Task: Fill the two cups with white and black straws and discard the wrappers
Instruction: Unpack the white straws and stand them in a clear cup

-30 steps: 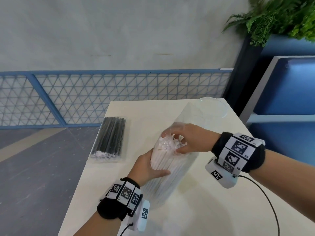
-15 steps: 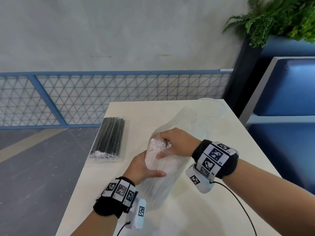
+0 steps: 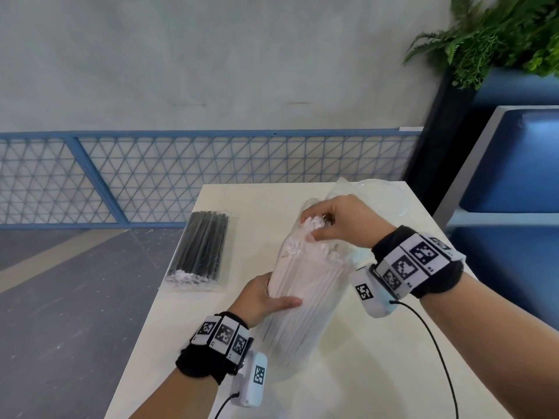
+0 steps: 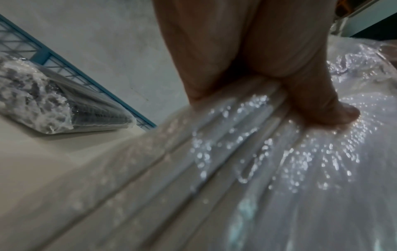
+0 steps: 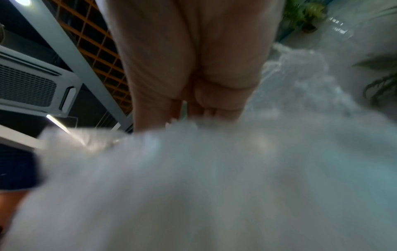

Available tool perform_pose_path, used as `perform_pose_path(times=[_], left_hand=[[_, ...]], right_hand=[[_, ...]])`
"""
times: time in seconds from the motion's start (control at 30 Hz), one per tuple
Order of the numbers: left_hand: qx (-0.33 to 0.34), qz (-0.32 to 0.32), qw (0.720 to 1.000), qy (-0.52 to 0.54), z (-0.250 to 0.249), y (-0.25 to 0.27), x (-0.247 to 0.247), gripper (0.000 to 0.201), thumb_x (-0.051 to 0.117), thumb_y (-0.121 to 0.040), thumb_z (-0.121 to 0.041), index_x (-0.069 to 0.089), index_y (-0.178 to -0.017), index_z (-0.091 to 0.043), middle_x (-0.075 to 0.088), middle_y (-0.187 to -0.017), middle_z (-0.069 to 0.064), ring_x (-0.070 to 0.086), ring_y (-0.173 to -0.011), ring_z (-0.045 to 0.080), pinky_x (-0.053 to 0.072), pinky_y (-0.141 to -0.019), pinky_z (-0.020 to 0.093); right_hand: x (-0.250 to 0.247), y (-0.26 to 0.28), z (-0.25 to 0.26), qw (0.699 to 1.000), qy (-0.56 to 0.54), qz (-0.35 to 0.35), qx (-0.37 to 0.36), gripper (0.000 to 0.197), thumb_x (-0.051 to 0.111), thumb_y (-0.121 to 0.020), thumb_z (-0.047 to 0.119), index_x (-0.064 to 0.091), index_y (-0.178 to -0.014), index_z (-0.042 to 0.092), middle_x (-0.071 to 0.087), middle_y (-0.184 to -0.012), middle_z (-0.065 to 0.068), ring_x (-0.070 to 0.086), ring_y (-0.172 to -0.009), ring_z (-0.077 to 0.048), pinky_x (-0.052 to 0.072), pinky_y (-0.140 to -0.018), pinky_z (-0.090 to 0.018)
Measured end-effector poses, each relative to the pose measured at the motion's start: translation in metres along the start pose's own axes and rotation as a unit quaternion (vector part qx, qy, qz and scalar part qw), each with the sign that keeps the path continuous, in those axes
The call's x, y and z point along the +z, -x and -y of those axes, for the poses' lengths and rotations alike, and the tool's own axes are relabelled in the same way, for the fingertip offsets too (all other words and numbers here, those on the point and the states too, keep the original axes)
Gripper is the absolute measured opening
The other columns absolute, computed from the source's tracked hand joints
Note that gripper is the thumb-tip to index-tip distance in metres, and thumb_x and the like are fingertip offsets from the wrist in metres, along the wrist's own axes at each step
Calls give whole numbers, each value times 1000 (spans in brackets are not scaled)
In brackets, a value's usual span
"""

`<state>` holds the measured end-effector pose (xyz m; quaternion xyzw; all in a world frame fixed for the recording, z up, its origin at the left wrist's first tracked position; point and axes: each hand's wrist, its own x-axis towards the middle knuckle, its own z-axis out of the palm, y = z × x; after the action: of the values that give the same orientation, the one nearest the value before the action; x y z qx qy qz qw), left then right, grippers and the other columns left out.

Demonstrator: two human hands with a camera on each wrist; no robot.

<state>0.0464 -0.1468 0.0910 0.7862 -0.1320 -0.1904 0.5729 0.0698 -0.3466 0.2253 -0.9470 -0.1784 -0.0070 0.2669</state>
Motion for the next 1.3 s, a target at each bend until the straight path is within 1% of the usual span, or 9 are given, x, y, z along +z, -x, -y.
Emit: perform_pose_path(times=[0.13,0.3,0.5,0.63,0.7,0.8,0.97,1.2,1.3], left_hand=[[-5,-13,1000,11,6,-2,1,42,79,-69,-21,61,-107,-16,69,-103,-1,65,-97,7,52,-74,11],[-3,-85,996,32,17,2,2,45,82,-60,-40,61,-98,-25,70,-98,-5,66,-94,11,52,-70,14],[8,-94,993,67,10,10,-1,45,77,-71,-20,57,-111,-20,68,-103,-5,65,-96,9,53,-72,16],[35,-72,994,70,-5,10,-4,56,78,-69,-19,49,-113,-35,64,-109,-12,60,-102,3,52,-81,17],[50,-72,992,91,-14,7,-5,53,76,-69,-21,49,-111,-41,64,-110,-14,61,-103,1,51,-86,21],[69,-78,989,103,-27,3,-6,43,74,-73,-28,52,-107,-42,65,-105,-19,61,-97,-9,50,-81,12],[70,-117,985,110,-28,0,-5,35,65,-82,-18,53,-112,-32,64,-100,-16,61,-84,-15,47,-70,5],[68,-139,982,110,-29,-2,-2,33,61,-85,-18,54,-117,-17,63,-98,-15,60,-78,-19,44,-65,1],[67,-147,980,112,-28,-2,-1,33,61,-84,-19,54,-117,-19,64,-99,-15,61,-81,-17,45,-67,2]], right_hand=[[-16,3,-5,997,-57,-59,6,24,77,-72,23,68,-92,31,59,-83,22,53,-64,11,37,-63,-1],[39,19,-5,952,-176,-240,63,44,76,-74,20,52,-110,17,50,-110,1,54,-89,-8,48,-73,-9],[73,18,11,938,-261,-160,162,52,69,-80,31,45,-123,12,60,-108,1,59,-98,-16,50,-89,-31],[72,10,10,929,-294,-140,179,47,72,-76,36,56,-114,14,66,-107,-3,62,-98,-20,51,-90,-42],[73,11,12,922,-326,-126,166,42,73,-76,33,60,-112,16,68,-106,-2,63,-99,-18,51,-91,-39],[77,10,17,909,-367,-131,145,41,73,-77,26,60,-115,16,68,-108,-1,64,-101,-15,52,-89,-32],[82,5,16,875,-423,-189,141,33,67,-83,21,56,-114,17,66,-106,2,63,-100,-15,52,-85,-27],[60,-13,15,796,-553,-230,90,42,59,-88,12,47,-127,4,63,-115,-10,63,-103,-19,55,-80,-25],[66,-12,14,828,-502,-213,125,49,73,-77,15,52,-121,8,65,-114,-9,63,-104,-22,55,-86,-34]])
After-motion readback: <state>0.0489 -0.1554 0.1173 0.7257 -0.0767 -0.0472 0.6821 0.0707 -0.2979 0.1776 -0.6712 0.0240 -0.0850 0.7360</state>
